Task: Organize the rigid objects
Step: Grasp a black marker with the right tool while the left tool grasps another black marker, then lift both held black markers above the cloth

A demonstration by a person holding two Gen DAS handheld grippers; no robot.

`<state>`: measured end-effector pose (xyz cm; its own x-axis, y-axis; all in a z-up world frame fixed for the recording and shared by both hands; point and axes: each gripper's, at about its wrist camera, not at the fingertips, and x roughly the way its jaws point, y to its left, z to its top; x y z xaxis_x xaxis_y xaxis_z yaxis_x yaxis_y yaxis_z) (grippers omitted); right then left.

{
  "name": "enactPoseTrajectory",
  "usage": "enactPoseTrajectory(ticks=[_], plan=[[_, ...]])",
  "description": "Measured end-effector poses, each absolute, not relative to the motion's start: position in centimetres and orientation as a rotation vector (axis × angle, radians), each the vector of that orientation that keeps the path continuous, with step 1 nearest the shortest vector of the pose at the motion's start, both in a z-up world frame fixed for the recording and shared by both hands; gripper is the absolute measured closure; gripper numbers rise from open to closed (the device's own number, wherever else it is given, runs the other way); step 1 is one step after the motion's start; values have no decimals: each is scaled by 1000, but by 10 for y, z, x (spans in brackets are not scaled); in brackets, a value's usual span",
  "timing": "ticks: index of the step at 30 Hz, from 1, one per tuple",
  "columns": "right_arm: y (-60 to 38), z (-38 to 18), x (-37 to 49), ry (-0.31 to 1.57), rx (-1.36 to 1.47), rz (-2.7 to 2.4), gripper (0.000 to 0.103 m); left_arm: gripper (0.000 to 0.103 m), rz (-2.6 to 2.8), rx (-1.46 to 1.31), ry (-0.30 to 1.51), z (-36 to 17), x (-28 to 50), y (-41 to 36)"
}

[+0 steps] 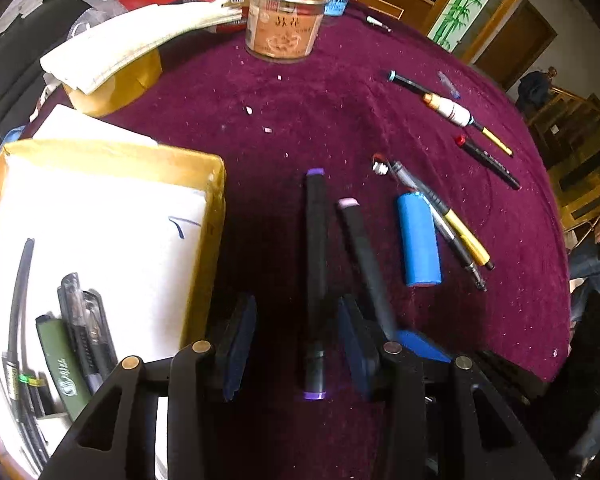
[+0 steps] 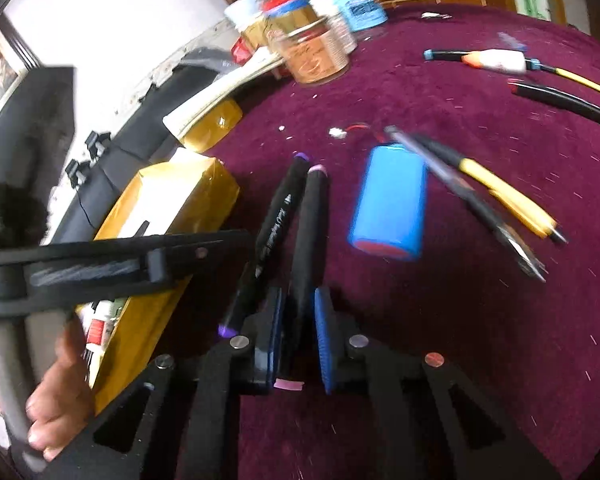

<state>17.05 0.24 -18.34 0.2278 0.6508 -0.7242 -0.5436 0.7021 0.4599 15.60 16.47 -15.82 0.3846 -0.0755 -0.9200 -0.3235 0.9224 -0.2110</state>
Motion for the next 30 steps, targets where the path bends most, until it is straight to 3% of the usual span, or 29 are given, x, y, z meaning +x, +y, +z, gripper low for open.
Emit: enactPoseTrajectory(ticks=[8,10,12,15,23,25,28,30], plan=[[-76,-161,145,916,303,830,91,59,134,-296,1213,-168,170,129],[-83,-162,146,909,338,829,92,64,166,-226,1207,-170,172,119],[-78,-165,150,928,323,816,102,77,206,-177,1210,-172,173,114],[-73,-165,150,933,301,808,103,88,205,-164,1199,-172,166,112],[-70,-179,157,996,278,751,103,89,182,-169,1191,-174,120,97],[-72,-183,159,1015,307,750,98,89,167,-178,1209,-173,98,87],[-75,-181,159,996,326,744,66,89,160,-167,1211,-174,75,75],[-75,-176,158,965,313,726,64,88,164,-162,1195,-174,71,73]])
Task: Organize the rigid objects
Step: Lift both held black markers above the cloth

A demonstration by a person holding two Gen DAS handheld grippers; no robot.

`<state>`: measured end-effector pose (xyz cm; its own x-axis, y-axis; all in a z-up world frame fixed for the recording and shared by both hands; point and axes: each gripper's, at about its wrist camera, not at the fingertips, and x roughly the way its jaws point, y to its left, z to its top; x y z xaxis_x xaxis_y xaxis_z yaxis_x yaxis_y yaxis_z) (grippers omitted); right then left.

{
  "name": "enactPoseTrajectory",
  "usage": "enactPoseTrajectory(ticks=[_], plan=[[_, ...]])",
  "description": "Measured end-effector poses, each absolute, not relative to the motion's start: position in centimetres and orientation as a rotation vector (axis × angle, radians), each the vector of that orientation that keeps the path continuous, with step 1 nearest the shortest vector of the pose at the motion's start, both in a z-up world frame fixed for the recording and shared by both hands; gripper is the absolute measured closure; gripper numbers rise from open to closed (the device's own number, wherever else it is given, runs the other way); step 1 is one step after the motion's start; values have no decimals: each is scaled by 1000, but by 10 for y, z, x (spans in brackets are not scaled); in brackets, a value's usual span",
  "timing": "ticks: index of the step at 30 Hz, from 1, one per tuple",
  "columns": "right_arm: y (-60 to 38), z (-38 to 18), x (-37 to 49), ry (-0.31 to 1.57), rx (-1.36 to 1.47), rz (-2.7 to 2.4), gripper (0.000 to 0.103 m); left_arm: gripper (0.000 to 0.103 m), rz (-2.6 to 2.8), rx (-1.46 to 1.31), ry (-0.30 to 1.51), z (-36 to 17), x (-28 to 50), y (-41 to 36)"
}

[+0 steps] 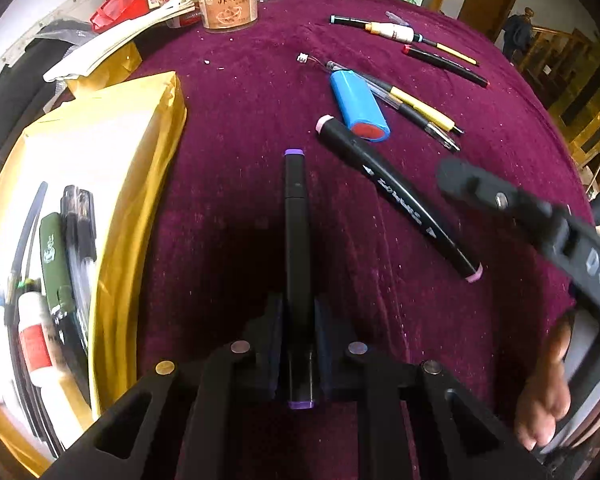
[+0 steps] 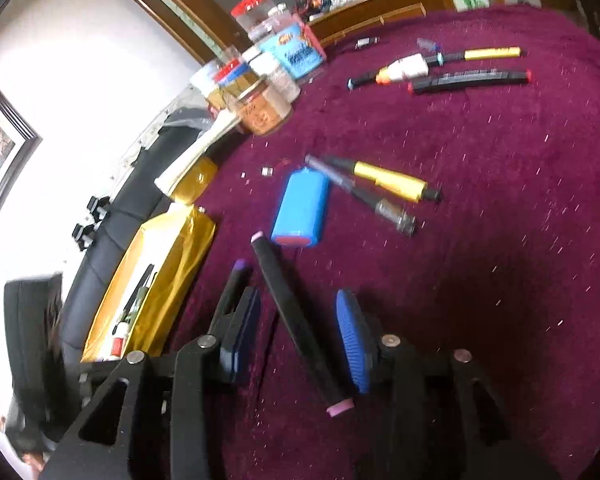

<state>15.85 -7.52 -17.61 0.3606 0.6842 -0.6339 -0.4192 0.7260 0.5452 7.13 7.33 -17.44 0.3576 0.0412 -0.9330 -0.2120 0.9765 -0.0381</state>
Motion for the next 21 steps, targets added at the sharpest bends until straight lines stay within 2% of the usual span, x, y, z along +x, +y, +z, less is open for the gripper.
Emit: enactPoseTrajectory(ticks=[4,8,12,13,21], plan=[[-63,-188,164,1036,254,695,61,88,144,-188,1155,-175,70,78],[-55,-183,158,1008,175,678,61,88,123,-226,1131,-175,65,85],[-50,-183,154,997,124,675,72,89,134,-232,1112,-175,55,82],[-47,-184,154,1009,129,707,82,89,140,-223,1108,-174,53,81],[-37,-182,148,985,55,698,83,88,158,-205,1098,-176,56,80]])
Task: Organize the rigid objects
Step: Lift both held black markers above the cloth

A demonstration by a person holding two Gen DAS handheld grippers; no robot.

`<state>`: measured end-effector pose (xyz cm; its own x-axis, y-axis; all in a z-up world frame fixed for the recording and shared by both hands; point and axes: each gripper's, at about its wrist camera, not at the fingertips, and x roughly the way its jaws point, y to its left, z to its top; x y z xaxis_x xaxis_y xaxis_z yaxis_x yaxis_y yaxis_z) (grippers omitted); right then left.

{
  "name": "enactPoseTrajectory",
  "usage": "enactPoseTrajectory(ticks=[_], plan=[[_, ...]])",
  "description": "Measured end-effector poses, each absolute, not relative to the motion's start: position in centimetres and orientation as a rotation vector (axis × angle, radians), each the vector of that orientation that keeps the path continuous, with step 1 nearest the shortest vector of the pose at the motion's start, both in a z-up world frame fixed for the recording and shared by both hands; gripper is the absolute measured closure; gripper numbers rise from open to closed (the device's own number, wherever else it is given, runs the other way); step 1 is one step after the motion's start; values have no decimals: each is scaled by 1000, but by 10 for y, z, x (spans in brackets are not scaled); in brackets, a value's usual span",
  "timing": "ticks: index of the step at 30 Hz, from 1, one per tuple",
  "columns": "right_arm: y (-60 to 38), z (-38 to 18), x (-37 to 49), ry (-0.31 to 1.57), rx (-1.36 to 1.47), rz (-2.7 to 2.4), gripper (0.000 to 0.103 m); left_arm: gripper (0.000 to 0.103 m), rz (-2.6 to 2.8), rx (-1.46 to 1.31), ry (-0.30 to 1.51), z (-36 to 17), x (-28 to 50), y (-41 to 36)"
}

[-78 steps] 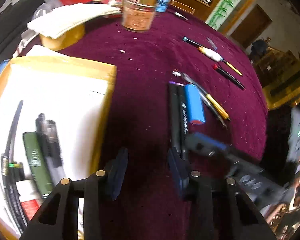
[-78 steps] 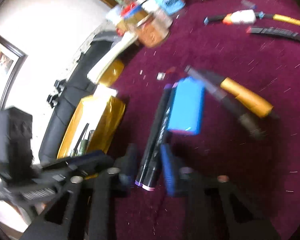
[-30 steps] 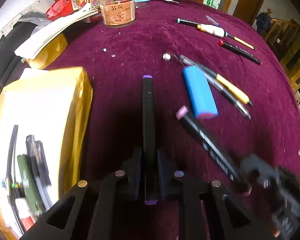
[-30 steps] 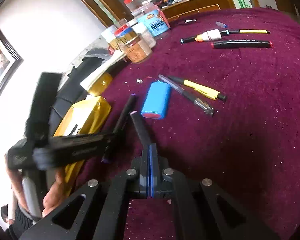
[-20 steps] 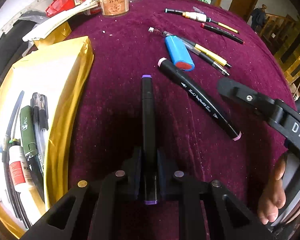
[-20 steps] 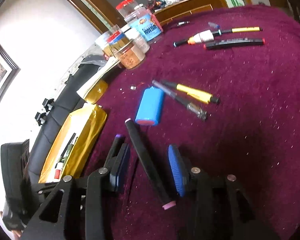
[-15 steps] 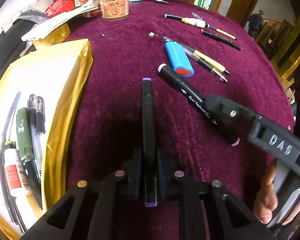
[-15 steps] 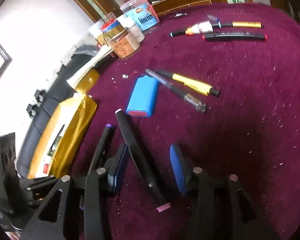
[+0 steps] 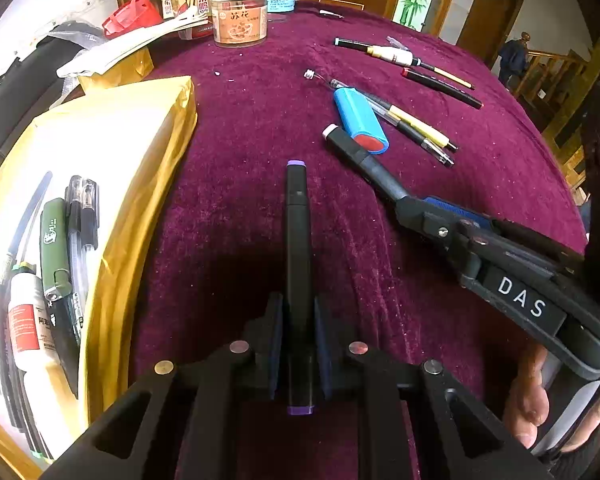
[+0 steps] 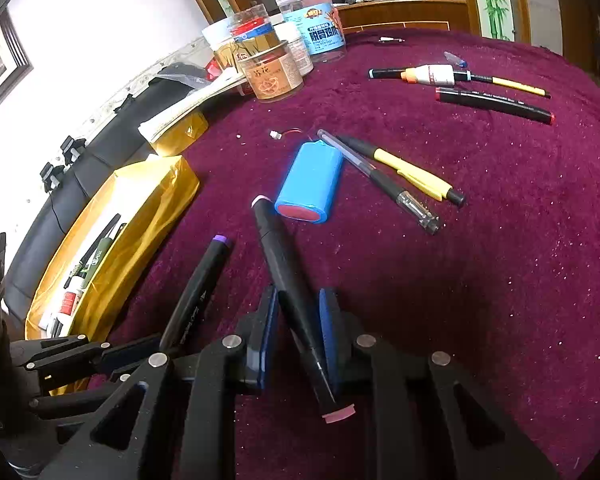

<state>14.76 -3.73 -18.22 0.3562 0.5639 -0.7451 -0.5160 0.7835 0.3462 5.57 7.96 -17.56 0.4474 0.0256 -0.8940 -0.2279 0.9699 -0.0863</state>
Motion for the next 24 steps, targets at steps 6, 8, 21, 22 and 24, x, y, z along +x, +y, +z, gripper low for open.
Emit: enactPoseTrajectory(ticks=[6,8,21,22,24], plan=[[-36,-184,148,993,53,698,81,69,132,-205,1097,-175,60,76],[-36,-183,148,994,56,699,81,68,133,-200,1085,-175,60,74],[-32,-184,147,983,23,694,81,89,158,-191,1047,-176,48,77],[-32,-184,147,980,17,692,81,88,161,-169,1048,-176,49,74],[-30,-183,145,970,-3,687,82,88,171,-149,1051,-176,51,71]])
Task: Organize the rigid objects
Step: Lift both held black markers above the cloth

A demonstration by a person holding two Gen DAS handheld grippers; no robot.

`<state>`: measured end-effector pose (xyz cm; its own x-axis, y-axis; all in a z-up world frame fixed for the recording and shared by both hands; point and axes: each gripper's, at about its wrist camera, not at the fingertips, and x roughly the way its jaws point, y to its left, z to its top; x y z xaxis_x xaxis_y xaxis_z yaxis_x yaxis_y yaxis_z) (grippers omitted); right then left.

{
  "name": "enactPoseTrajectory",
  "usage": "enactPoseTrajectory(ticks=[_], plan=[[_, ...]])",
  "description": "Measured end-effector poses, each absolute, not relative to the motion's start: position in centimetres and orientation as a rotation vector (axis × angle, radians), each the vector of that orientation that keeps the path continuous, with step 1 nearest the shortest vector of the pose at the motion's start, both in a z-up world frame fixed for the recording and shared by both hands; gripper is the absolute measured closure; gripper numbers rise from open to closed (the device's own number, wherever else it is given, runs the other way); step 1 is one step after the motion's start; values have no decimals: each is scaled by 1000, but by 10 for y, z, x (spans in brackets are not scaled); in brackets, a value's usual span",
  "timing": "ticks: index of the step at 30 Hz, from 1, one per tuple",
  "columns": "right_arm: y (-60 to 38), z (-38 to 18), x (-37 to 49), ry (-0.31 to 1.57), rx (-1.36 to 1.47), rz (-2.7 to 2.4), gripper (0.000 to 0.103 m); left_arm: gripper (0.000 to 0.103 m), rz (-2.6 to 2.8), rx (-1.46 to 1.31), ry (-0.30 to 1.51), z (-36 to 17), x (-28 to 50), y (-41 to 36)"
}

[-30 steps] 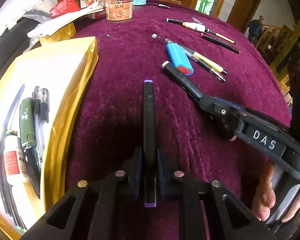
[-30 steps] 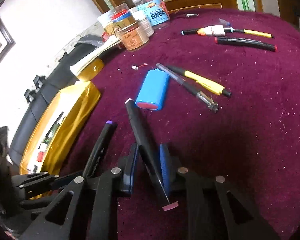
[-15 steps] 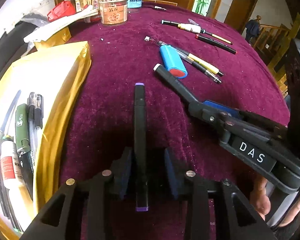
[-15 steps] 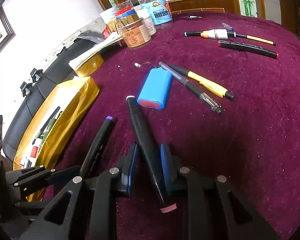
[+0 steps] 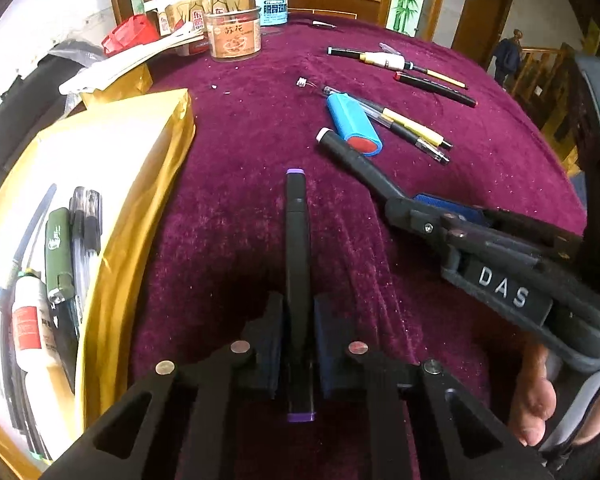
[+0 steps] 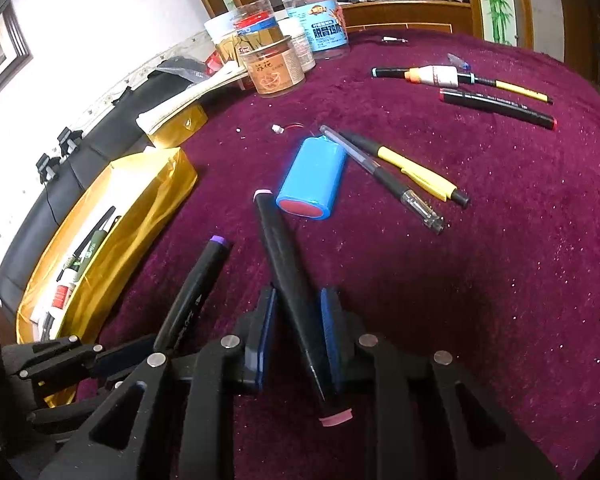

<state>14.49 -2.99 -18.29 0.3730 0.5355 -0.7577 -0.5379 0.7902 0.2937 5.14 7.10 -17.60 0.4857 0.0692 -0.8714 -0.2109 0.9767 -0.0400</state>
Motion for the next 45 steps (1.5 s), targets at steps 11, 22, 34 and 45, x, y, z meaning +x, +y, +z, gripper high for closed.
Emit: enactPoseTrajectory(ticks=[11,22,34,45], plan=[[-38,-179,146,954,29,659,88,89,155,-166,1043,-176,52,77],[-41,-186,152,996,69,656,88,89,132,-228,1074,-173,48,78],[-51,-168,144,904,112,664,88,89,113,-242,1047,-155,41,74],[-47,-157,134,845,114,753,88,89,63,-300,1039,-140,31,82]])
